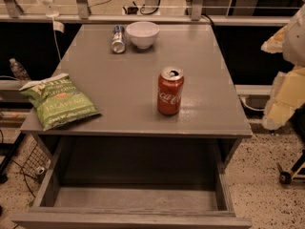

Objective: Place coke can into top drawer

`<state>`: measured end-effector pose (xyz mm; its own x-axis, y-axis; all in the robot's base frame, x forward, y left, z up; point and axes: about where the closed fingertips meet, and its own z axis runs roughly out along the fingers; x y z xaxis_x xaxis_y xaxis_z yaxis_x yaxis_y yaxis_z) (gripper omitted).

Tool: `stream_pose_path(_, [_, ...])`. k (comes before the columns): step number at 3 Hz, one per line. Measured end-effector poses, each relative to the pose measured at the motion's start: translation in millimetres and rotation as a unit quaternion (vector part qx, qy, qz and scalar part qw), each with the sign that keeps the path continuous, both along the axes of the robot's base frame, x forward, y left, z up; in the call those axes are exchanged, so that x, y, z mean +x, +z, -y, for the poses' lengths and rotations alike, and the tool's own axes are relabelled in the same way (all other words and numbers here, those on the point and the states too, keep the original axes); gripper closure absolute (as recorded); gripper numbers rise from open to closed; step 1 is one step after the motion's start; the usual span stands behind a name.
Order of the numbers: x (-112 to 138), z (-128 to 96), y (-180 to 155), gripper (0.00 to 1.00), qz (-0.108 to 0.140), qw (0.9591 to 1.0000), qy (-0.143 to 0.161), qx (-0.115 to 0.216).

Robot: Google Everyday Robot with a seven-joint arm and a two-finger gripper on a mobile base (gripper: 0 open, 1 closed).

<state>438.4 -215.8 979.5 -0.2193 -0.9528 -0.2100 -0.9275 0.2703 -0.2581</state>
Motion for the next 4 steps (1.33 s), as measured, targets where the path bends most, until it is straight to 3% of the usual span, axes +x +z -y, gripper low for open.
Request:
stream_pose_path(2, [6, -8, -7, 0.0, -0.005, 0.9999, 0.012, 0.007])
stream_pose_path(4, [30, -42, -37, 0.0, -0.024, 0.998, 0.055, 0.019])
